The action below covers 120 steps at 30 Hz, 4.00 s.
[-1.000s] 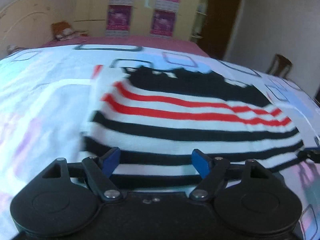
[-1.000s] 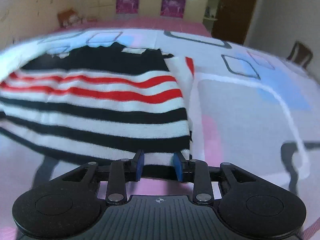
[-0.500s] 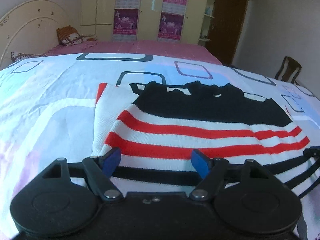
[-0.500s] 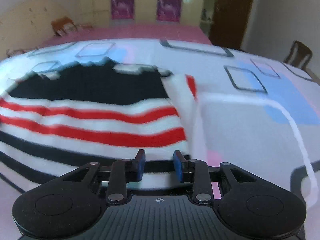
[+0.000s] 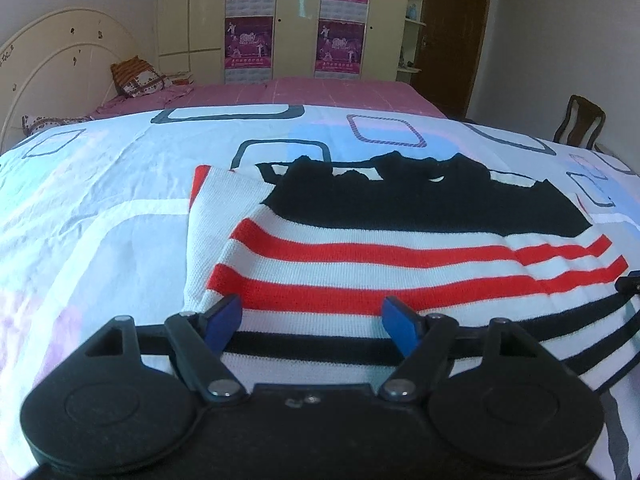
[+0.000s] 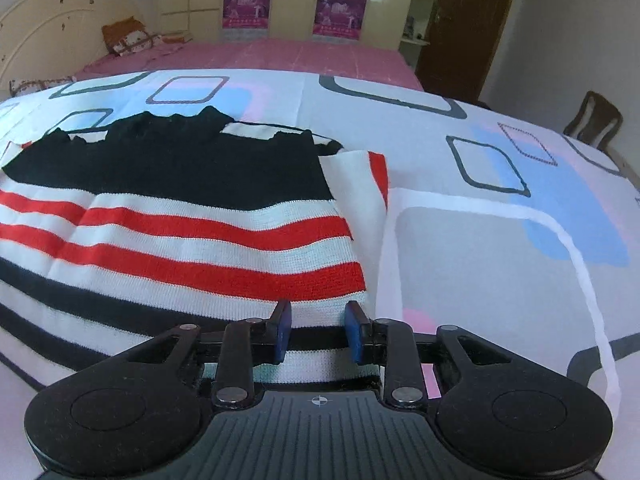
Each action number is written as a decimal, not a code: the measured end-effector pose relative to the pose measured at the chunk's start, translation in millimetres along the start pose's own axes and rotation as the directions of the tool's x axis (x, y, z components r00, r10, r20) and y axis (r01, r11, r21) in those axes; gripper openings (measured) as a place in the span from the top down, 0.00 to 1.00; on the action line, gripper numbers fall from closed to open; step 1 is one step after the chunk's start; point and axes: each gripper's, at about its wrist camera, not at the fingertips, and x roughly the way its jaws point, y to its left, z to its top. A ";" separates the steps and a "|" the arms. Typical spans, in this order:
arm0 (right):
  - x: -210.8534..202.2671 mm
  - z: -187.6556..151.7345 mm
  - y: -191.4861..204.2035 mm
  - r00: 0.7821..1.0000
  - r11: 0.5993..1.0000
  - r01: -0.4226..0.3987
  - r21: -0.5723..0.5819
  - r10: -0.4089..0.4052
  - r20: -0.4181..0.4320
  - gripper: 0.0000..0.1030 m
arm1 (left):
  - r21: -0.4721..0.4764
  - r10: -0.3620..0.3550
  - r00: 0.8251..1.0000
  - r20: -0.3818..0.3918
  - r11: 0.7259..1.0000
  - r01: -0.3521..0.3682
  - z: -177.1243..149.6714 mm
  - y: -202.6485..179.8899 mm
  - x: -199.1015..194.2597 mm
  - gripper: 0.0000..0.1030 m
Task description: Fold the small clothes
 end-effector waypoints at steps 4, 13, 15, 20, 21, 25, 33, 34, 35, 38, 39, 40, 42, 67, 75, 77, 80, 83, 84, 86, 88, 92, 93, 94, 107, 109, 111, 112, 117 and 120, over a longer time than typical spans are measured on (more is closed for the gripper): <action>-0.3 0.2 -2.6 1.000 1.000 -0.016 -0.014 0.016 -0.006 0.73 | 0.001 0.000 1.000 -0.007 1.000 0.000 0.4 0.2 0.9 0.26; -13.1 1.1 -6.4 1.000 1.000 -0.030 -0.002 0.030 -0.002 0.73 | 0.010 0.026 1.000 -0.014 1.000 -0.026 4.3 2.2 -6.5 0.25; -29.0 -2.1 -11.6 0.999 1.000 -0.011 0.010 0.011 0.040 0.63 | -0.014 0.040 0.999 0.017 0.999 -0.040 1.4 4.7 -20.7 0.19; -62.8 -20.5 -29.5 0.994 0.997 -0.053 0.049 0.048 0.094 0.42 | -0.127 0.087 0.994 0.073 0.989 -0.077 -21.5 23.3 -66.4 0.16; -68.0 -23.2 -31.1 0.993 0.996 -0.062 0.056 0.057 0.100 0.42 | -0.177 0.071 0.995 0.066 0.982 -0.058 -27.9 28.9 -72.6 0.23; -79.7 -35.0 -32.6 0.984 0.981 -0.152 0.122 0.139 0.110 0.79 | -0.408 -0.024 0.999 0.021 0.912 0.030 -56.4 46.9 -83.4 0.41; -84.7 -35.8 6.4 0.965 0.958 -0.254 0.132 0.242 0.100 0.90 | -0.652 -0.108 0.991 0.084 0.746 0.137 -71.4 64.0 -63.3 0.44; -82.3 -32.4 11.6 0.964 0.957 -0.258 0.131 0.246 0.096 0.90 | -0.667 -0.112 0.989 0.093 0.731 0.145 -70.5 67.1 -57.8 0.44; -79.4 -29.1 16.4 0.963 0.956 -0.262 0.132 0.251 0.093 0.90 | -0.682 -0.115 0.988 0.107 0.714 0.157 -68.9 70.0 -51.1 0.44; -65.7 -14.8 30.7 0.959 0.948 -0.280 0.150 0.271 0.079 0.90 | -0.709 -0.117 0.983 0.142 0.680 0.183 -61.6 77.9 -34.4 0.44; -61.3 -9.2 36.4 0.956 0.944 -0.291 0.156 0.283 0.075 0.90 | -0.714 -0.117 0.982 0.149 0.674 0.189 -58.7 79.9 -29.4 0.45; -56.1 -3.9 41.3 0.955 0.942 -0.297 0.156 0.289 0.071 0.90 | -0.719 -0.117 0.981 0.155 0.668 0.193 -55.3 81.7 -22.9 0.47; -47.2 9.2 54.5 0.954 0.943 -0.300 0.144 0.294 0.065 0.90 | -0.722 -0.114 0.980 0.162 0.663 0.196 -48.9 83.8 -13.1 0.50; 15.0 38.5 105.9 0.948 0.946 -0.318 0.058 0.319 -0.007 0.93 | -0.728 -0.159 0.954 0.255 0.617 0.298 -27.5 82.8 -15.6 0.79; 1.2 34.2 39.1 0.914 0.883 -0.407 0.235 0.393 0.106 0.93 | -0.563 -0.232 0.919 0.318 0.734 0.380 32.4 -11.9 -48.1 0.80; -6.3 30.4 6.2 0.911 0.867 -0.412 0.280 0.387 0.142 0.93 | -0.500 -0.253 0.917 0.307 0.778 0.382 48.3 -45.3 -52.8 0.80; -15.7 27.0 -46.4 0.909 0.839 -0.417 0.349 0.375 0.184 0.93 | -0.448 -0.283 0.917 0.281 0.807 0.386 61.1 -92.1 -52.3 0.80; -24.3 22.1 -95.8 0.909 0.813 -0.416 0.407 0.358 0.214 0.93 | -0.389 -0.307 0.926 0.220 0.842 0.372 63.5 -144.9 -41.0 0.80; -26.8 20.2 -110.4 0.908 0.803 -0.418 0.425 0.356 0.222 0.93 | -0.372 -0.314 0.930 0.191 0.853 0.365 62.8 -163.4 -33.8 0.80; -30.0 17.6 -135.8 0.909 0.789 -0.416 0.453 0.350 0.225 0.93 | -0.344 -0.319 0.939 0.130 0.873 0.344 58.1 -194.5 -17.6 0.81; -32.3 13.6 -157.6 0.907 0.771 -0.420 0.479 0.356 0.224 0.93 | -0.328 -0.337 0.940 0.052 0.883 0.334 50.8 -224.4 5.6 0.81; -38.4 0.6 -190.7 0.898 0.733 -0.439 0.519 0.386 0.214 0.87 | -0.268 -0.348 0.932 -0.098 0.912 0.312 34.8 -266.6 36.3 0.50; -40.3 -1.2 -195.2 0.906 0.739 -0.420 0.526 0.371 0.202 0.50 | -0.275 -0.388 0.916 -0.101 0.896 0.349 33.8 -268.0 35.5 0.41; -44.0 -2.2 -198.9 0.913 0.750 -0.408 0.520 0.351 0.208 0.29 | -0.271 -0.424 0.903 -0.069 0.879 0.392 33.5 -269.0 21.0 0.42; -28.7 13.3 -141.4 0.771 0.665 -0.607 0.435 0.625 0.121 0.47 | -0.227 -0.191 0.981 -0.014 0.957 0.183 67.1 -134.6 19.7 0.74; -18.9 17.7 -129.7 0.768 0.671 -0.603 0.431 0.635 0.085 0.47 | -0.244 -0.221 0.973 -0.062 0.949 0.200 59.0 -123.8 36.0 0.74; -11.3 21.3 -118.7 0.780 0.699 -0.584 0.413 0.623 0.049 0.47 | -0.247 -0.236 0.968 -0.080 0.946 0.210 50.0 -125.2 43.1 0.74; -8.9 23.8 -112.6 0.793 0.723 -0.568 0.394 0.608 0.026 0.48 | -0.245 -0.237 0.969 -0.075 0.946 0.213 46.6 -126.6 41.1 0.74; -27.6 31.4 -92.7 0.847 0.821 -0.520 0.236 0.530 0.023 0.80 | -0.217 -0.265 0.962 -0.062 0.945 0.246 50.2 -126.3 36.0 0.83; -45.5 25.0 -100.8 0.856 0.829 -0.514 0.219 0.510 0.079 0.80 | -0.141 -0.277 0.956 -0.093 0.954 0.263 50.3 -137.3 35.1 0.83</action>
